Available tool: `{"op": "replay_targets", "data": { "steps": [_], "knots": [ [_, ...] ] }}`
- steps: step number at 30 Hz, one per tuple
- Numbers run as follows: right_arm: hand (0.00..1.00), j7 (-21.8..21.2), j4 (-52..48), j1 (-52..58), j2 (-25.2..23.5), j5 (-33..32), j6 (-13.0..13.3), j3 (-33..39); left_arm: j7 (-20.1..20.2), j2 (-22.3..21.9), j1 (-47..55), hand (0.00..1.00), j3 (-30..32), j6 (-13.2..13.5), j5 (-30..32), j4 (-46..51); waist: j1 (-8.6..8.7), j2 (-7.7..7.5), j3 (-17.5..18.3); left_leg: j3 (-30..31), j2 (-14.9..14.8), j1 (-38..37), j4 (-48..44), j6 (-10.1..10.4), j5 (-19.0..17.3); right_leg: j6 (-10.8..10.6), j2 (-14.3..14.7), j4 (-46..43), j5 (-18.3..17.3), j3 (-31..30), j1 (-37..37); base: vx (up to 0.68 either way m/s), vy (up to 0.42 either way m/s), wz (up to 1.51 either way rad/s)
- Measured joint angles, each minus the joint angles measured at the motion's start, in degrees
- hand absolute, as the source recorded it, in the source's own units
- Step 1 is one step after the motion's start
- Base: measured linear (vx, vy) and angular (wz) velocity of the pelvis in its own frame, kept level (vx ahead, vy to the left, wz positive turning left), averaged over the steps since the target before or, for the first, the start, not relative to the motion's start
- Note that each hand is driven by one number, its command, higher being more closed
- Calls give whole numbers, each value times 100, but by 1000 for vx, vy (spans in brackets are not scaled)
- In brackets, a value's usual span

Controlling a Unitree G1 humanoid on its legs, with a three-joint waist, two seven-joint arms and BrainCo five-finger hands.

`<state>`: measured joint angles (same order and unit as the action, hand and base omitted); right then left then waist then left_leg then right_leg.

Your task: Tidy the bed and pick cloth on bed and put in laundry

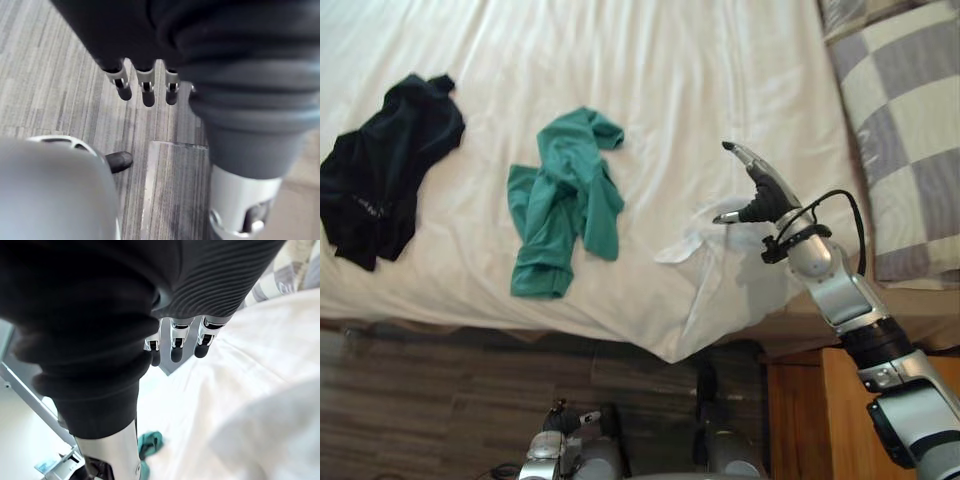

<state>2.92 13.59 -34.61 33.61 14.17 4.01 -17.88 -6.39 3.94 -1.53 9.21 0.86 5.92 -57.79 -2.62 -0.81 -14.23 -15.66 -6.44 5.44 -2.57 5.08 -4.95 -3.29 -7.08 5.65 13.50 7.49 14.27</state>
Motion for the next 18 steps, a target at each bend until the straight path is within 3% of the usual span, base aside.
{"op": "replay_targets", "data": {
  "steps": [4, 5, 13, 18],
  "knots": [
    [0, -55, 727, -66, 135, 254, 12, -82, 0, 83, -63, 0, -12, 37, -24, 123, 20, 18, -260, 92, 53, 328, -168, -12, 8, -34, -48, 0, 54, -23, 211, -56, -6, 9],
    [100, -46, 838, -68, 154, 292, 12, -18, 0, 83, -79, 0, -19, 46, -26, 152, 35, 40, -335, 115, 55, 359, -196, -12, 9, -34, -56, 0, 54, -17, 218, -36, -1, 10],
    [100, 19, 940, 151, 149, 873, 146, 392, 17, 96, -102, 0, -335, 165, -62, 323, 48, 70, -484, 116, 58, 510, -267, -16, 0, -46, -62, -1, 54, -45, 343, 1, 0, 1],
    [100, 31, 577, 675, -3, 876, 200, 727, 20, 95, -146, 0, -445, 169, -60, 325, 41, 63, -483, 93, 41, 444, -267, -31, -35, -58, -38, -2, 44, -118, 290, 38, 14, -2]
  ]
}}
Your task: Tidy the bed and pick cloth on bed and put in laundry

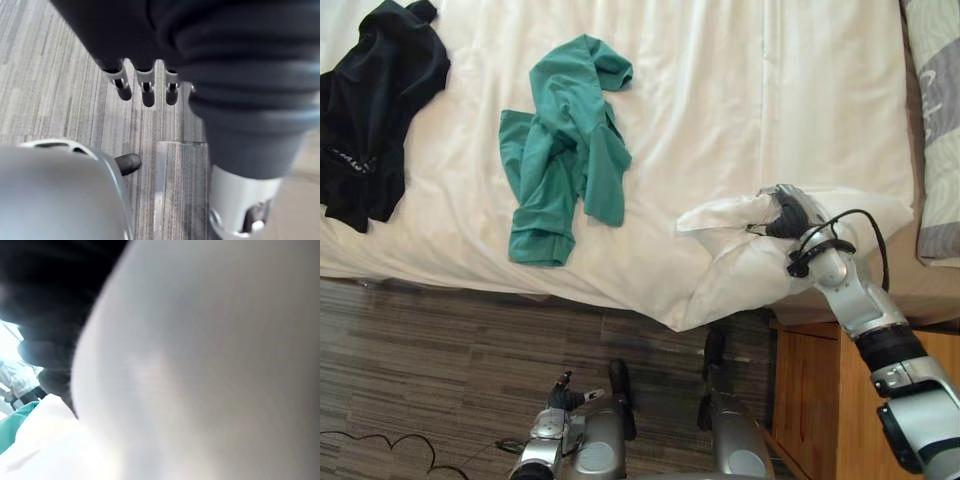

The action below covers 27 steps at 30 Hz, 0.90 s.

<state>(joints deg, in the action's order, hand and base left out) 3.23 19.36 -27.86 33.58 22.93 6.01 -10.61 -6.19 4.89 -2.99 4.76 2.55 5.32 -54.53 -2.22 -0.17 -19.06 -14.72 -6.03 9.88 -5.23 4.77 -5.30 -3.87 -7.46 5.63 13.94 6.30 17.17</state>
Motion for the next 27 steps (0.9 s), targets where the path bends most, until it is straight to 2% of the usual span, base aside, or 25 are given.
{"op": "replay_targets", "data": {
  "steps": [4, 6, 7, 8, 9, 11, 13, 17, 18, 20, 22, 24, 27],
  "knots": [
    [100, 49, -524, 902, -421, -48, 15, 520, 7, 1, -35, 0, -4, -13, 16, 3, 60, -24, 8, -61, -37, -178, -102, 2, -129, -84, 28, 0, -64, -53, -195, 40, 14, -11],
    [100, 86, -703, 1457, -825, -45, 19, 797, 13, 25, -33, 0, 16, -27, 76, 3, 153, -106, 55, -152, -53, -315, -117, 11, -200, -102, 50, 0, -79, -154, -278, 35, 11, -27],
    [0, 148, -713, 1725, -1032, -44, 16, 927, 19, 41, -34, 0, 43, -28, 108, 7, 161, -176, 105, -254, -75, -370, -142, 5, -242, -104, 68, 0, -81, -236, -286, 29, 0, -35],
    [0, 220, -688, 2084, -1305, -45, 2, 1125, 29, 58, -34, 0, 48, -48, 133, 4, 187, -253, 215, -305, -87, -391, -174, 9, -284, -107, 79, 0, -84, -297, -288, 25, -5, -29],
    [0, 232, -665, 2183, -1384, -46, 0, 1188, 34, 58, -34, 0, 50, -66, 146, 4, 215, -276, 255, -311, -87, -400, -172, 9, -286, -109, 80, 0, -86, -301, -291, 26, -7, -14],
    [0, 319, -435, 2590, -1838, -64, -27, 1528, 91, 56, -32, 0, 72, -121, 185, -6, 324, -348, 387, -355, -96, -560, -159, 24, -315, -123, 102, 1, -98, -321, -424, 21, -1, -9],
    [0, 367, -175, 2797, -2145, -157, -55, 1777, 101, 26, -26, 0, 181, -158, 205, -19, 351, -368, 505, -428, -112, -671, -156, 35, -349, -129, 123, 1, -106, -372, -494, 4, -6, -17],
    [0, 461, 741, 3043, -2598, -735, -284, 2386, 96, 2, -7, 0, 341, -214, 205, -84, 370, -358, 757, -587, -117, -858, -87, 32, -360, -140, 124, 2, -117, -521, -559, -10, -21, -20],
    [0, 522, 1059, 3098, -2768, -1096, -387, 2732, 92, -43, 26, 0, 487, -223, 204, -132, 404, -325, 806, -614, -111, -896, -63, 34, -361, -145, 124, 2, -135, -551, -610, -53, -27, -14],
    [0, 620, 1354, 3176, -2954, -1596, -427, 3214, 90, -49, 162, 0, 543, -228, 204, -153, 454, -280, 915, -660, -107, -956, 0, 35, -362, -151, 130, 3, -159, -597, -624, -42, -21, -16],
    [0, 714, 1725, 3213, -3066, -2808, -434, 3851, 84, -111, 293, 0, 782, -319, 197, -213, 451, -228, 966, -757, -104, -1132, 135, 38, -361, -136, 135, 3, -185, -648, -693, -14, -14, -20],
    [0, 872, 1892, 3248, -3109, -3485, -497, 4287, 84, -179, 380, 0, 940, -389, 185, -224, 447, -191, 1029, -793, -98, -1179, 202, 52, -351, -121, 140, 3, -206, -653, -700, 3, -17, -7],
    [0, 1109, 1948, 3310, -3101, -4050, -507, 4767, 88, -226, 512, 0, 1066, -420, 173, -226, 451, -171, 1051, -835, -85, -1293, 339, 88, -322, -127, 153, 3, -212, -664, -744, 17, -17, -5]
  ]
}}
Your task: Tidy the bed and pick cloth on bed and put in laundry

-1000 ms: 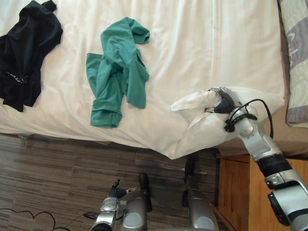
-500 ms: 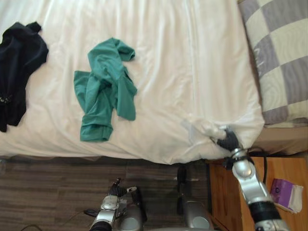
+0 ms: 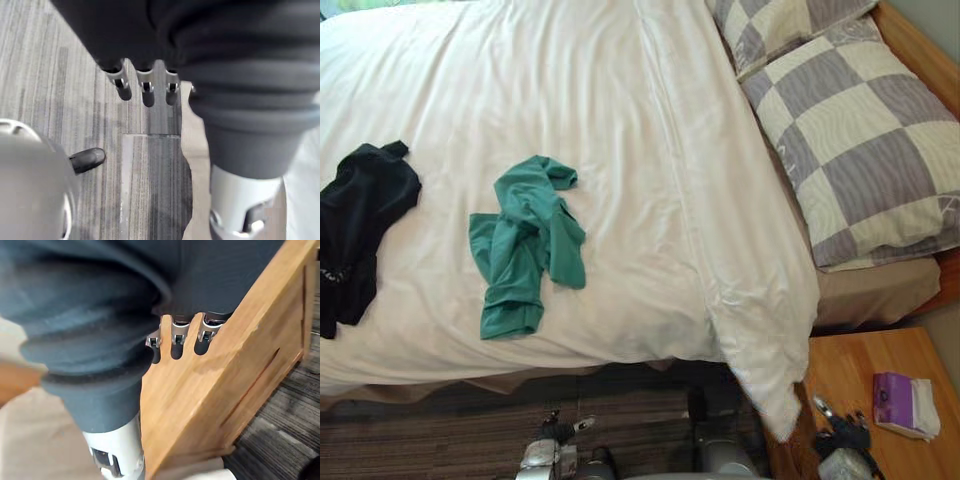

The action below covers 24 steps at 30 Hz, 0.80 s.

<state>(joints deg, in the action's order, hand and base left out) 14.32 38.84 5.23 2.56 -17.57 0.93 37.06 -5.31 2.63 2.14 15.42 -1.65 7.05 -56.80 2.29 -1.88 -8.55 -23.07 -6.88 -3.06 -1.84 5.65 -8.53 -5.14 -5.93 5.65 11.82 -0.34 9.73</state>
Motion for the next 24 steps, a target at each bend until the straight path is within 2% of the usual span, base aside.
{"op": "replay_targets", "data": {
  "steps": [2, 3, 5, 9, 11, 14, 16, 17, 20, 21, 23, 24],
  "knots": [
    [0, 167, -7, -66, 9, -156, 5, 304, -3, -37, 43, 0, 101, -27, -21, -1, -8, 1, 13, -7, 1, -83, 66, 7, 6, 12, 10, 0, -17, 5, -54, 0, 0, 0],
    [100, 263, -50, -114, 10, -264, 13, 417, -3, -38, 89, 0, 102, -28, -24, 0, -12, 0, 78, -18, 6, -109, 119, 14, 12, 8, 15, 0, -23, 7, -54, 0, 0, 0],
    [100, 449, -557, -190, -15, -281, 33, 490, -5, -42, 114, 0, 101, -29, -25, 0, -34, 8, 133, -30, 28, -148, 186, 13, 16, -8, 9, -1, -37, 9, -55, 18, -8, -1],
    [100, 508, -1487, -455, 17, -265, 168, 474, -6, -46, 117, 0, 88, -27, -24, 3, -35, 17, 137, -10, 83, -157, 198, -22, 48, -12, -27, -1, -39, 24, -53, 4, -3, 1],
    [100, 556, -1981, -809, 85, -255, 428, 315, -2, -12, 117, 0, 7, -25, -22, 5, -62, 18, 136, 52, 105, -125, 194, -23, 49, -12, -31, -1, -39, 80, -54, -2, -37, 11],
    [100, 516, -2109, -1038, 258, -265, 568, -49, 4, 1, 100, 0, -34, -22, -22, 9, -110, 27, 131, 146, 109, -58, 185, -48, 65, -12, -52, -1, -39, 186, -45, -12, -43, 19],
    [100, 409, -2119, -1396, 487, -524, 712, -384, 6, 14, 12, 0, -203, -19, -24, 6, -171, 62, 70, 289, 138, 89, 134, -84, 88, -12, -120, -2, -38, 246, -3, -37, -36, 37],
    [100, 299, -2103, -1866, 686, -1043, 858, -634, 4, 11, -104, 0, -293, -15, -64, 4, -178, 105, -46, 404, 198, 265, 70, -118, 111, -16, -206, -2, -33, 314, 87, -66, -29, 41],
    [100, 184, -1844, -2768, 1124, -1589, 1057, -937, -1, -11, -317, 0, -411, 46, -202, 12, -208, 264, -285, 562, 296, 592, -15, -201, 171, -77, -334, -3, 43, 388, 291, -90, -14, 34],
    [100, 181, -1655, -3253, 1389, -1801, 1122, -1034, -5, -30, -403, 0, -476, 81, -302, 44, -337, 394, -427, 591, 350, 759, -26, -227, 204, -90, -393, -3, 78, 389, 440, -66, 7, 20],
    [100, 190, -1471, -3757, 1622, -1883, 1158, -1128, -17, -38, -439, 0, -610, 96, -376, 78, -358, 619, -616, 693, 408, 891, -28, -274, 261, -130, -458, -4, 121, 464, 561, -20, 16, 25],
    [100, 190, -1427, -3875, 1669, -1894, 1161, -1150, -15, -40, -439, 0, -659, 97, -401, 92, -356, 682, -661, 711, 423, 955, -37, -286, 276, -138, -478, -4, 131, 470, 608, 13, 25, 25]
  ]
}}
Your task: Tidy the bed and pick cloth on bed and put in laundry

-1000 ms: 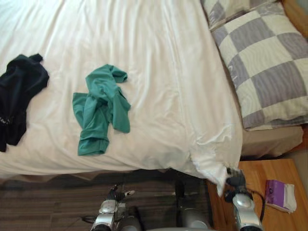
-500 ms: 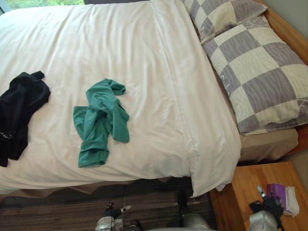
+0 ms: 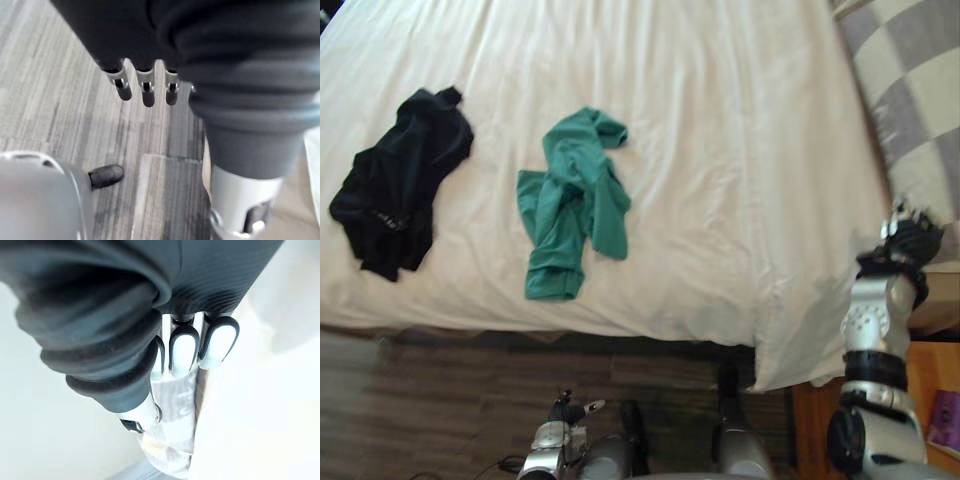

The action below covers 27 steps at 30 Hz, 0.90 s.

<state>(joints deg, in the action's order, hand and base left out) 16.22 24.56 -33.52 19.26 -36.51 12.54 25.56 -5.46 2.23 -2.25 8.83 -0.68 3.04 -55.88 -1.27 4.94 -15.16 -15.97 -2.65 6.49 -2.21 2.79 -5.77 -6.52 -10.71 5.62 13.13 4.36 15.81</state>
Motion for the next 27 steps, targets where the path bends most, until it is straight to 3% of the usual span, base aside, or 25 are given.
{"op": "replay_targets", "data": {
  "steps": [4, 6, 10, 14, 16, 17, 18, 20, 21, 23, 24, 25, 27],
  "knots": [
    [100, 9, 537, -481, 412, -10, 81, -145, 4, -26, -66, 0, -493, 127, -32, 174, 27, 359, -483, 21, 126, 368, -25, -33, 27, -52, -120, 0, 85, -28, 358, 15, 39, 8],
    [100, -53, 410, -502, 480, 22, 296, -250, 4, -37, -137, 0, -630, 146, -97, 228, 62, 436, -616, -42, 173, 536, -36, -37, 30, -105, -141, 0, 194, -173, 572, 31, 48, -12],
    [100, -217, 332, -472, 326, 179, 454, -353, -2, -29, -270, 0, -786, 217, -135, 250, 204, 430, -720, -123, 203, 580, -34, -38, 27, -106, -147, 0, 221, -343, 664, 70, 19, -10],
    [100, -435, 327, -246, -100, 295, 627, -313, -37, -142, -319, 0, -524, 212, -132, 248, 274, 309, -721, -228, 134, 518, -12, -36, 26, -104, -55, 0, 219, -469, 670, 70, -21, -14],
    [100, -646, 322, 187, -593, 342, 666, -181, -121, -279, -322, 0, -37, 189, -134, 234, 289, 107, -647, -401, -2, 356, -8, 3, 2, -78, 93, 0, 202, -478, 567, 68, -63, -30],
    [100, -664, 323, 341, -714, 347, 666, -165, -123, -316, -321, 0, 91, 174, -134, 231, 294, 49, -618, -439, -44, 289, -10, 33, -17, -24, 133, 0, 166, -476, 507, 72, -77, -23],
    [100, -727, 324, 739, -1012, 412, 659, -102, -132, -374, -318, 0, 323, 161, -135, 226, 292, -111, -533, -482, -137, 116, -14, 102, -61, 111, 228, 0, 49, -446, 343, 77, -88, -18],
    [100, -774, 333, 1270, -1361, 569, 563, -48, -156, -432, -313, 0, 503, 158, -133, 225, 312, -281, -428, -498, -265, -95, -21, 160, -98, 165, 353, 0, -52, -421, 124, 82, -104, -11],
    [100, -773, 426, 1662, -1606, 679, 381, 110, -186, -457, -306, 0, 532, 150, -128, 208, 345, -393, -318, -494, -344, -221, -26, 206, -127, 189, 422, 0, -147, -389, -17, 71, -92, -7],
    [100, -765, 1289, 2116, -1705, 954, -162, 410, -194, -524, -310, 0, 527, 126, -118, 180, 356, -474, -191, -498, -443, -376, -26, 252, -157, 242, 516, 0, -202, -336, -169, 67, -90, -5],
    [100, -754, 2074, 2490, -1699, 1102, -608, 507, -177, -585, -319, 0, 483, 121, -112, 170, 353, -451, -131, -491, -473, -466, 2, 254, -157, 265, 550, 0, -232, -313, -256, 54, -78, -3],
    [0, -748, 2559, 2769, -1741, 1311, -919, 524, -148, -584, -319, 0, 487, 110, -87, 169, 352, -403, -114, -505, -490, -537, 32, 256, -158, 267, 567, 0, -239, -316, -307, 30, -53, -4],
    [0, -755, 3000, 3354, -1933, 1551, -1231, 486, -99, -575, -331, 0, 489, 97, -65, 153, 382, -308, -61, -538, -504, -657, 46, 271, -167, 268, 572, 0, -239, -336, -406, 11, -32, -11]
  ]
}}
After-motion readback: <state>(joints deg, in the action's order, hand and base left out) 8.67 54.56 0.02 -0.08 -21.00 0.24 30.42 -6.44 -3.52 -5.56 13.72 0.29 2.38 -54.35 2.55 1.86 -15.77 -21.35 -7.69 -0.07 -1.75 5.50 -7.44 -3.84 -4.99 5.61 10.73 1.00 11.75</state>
